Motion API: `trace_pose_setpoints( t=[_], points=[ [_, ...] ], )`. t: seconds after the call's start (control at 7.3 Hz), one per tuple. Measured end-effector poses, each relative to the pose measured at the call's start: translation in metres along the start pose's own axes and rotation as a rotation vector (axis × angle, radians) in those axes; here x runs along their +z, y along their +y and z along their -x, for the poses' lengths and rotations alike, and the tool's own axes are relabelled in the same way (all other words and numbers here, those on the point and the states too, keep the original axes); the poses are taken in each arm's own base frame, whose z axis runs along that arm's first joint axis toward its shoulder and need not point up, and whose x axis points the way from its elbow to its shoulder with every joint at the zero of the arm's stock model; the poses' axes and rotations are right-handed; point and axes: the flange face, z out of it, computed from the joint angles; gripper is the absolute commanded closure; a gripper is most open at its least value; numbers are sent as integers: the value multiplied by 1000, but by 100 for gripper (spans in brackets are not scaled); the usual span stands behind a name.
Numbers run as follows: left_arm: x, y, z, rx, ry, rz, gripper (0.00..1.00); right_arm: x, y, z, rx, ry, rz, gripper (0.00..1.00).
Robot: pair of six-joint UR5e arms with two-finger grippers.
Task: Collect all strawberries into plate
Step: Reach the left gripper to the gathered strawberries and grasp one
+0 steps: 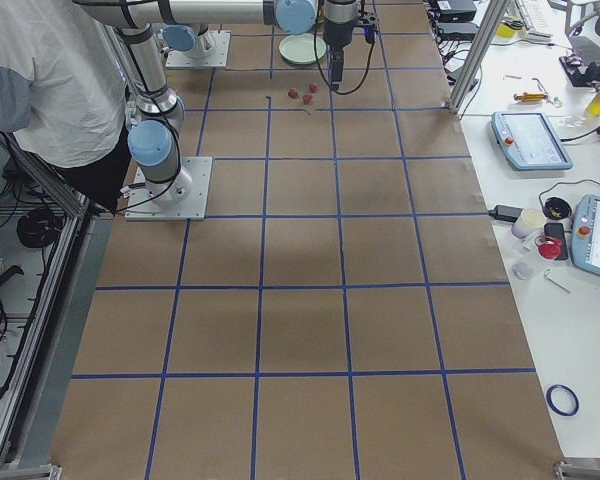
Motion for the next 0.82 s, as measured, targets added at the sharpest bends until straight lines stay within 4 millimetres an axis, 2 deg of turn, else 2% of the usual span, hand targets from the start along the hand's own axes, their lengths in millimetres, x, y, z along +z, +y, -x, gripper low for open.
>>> trace_pose_setpoints(
  t=[0.14,0.27,0.41,0.55,0.82],
  points=[
    [23,-3,-4,-14,35,15,4,0,0,0,-1,-1,0,0],
    [62,-4,-12,-48,77,25,5,1,0,1,-1,-1,2,0],
    [112,-1,-25,-88,98,19,11,2,1,1,-2,-1,4,0],
    [152,2,-40,-112,94,18,14,3,1,1,-2,-2,7,0],
    [212,5,-69,-133,44,57,15,5,1,2,-1,-1,11,0]
  ],
)
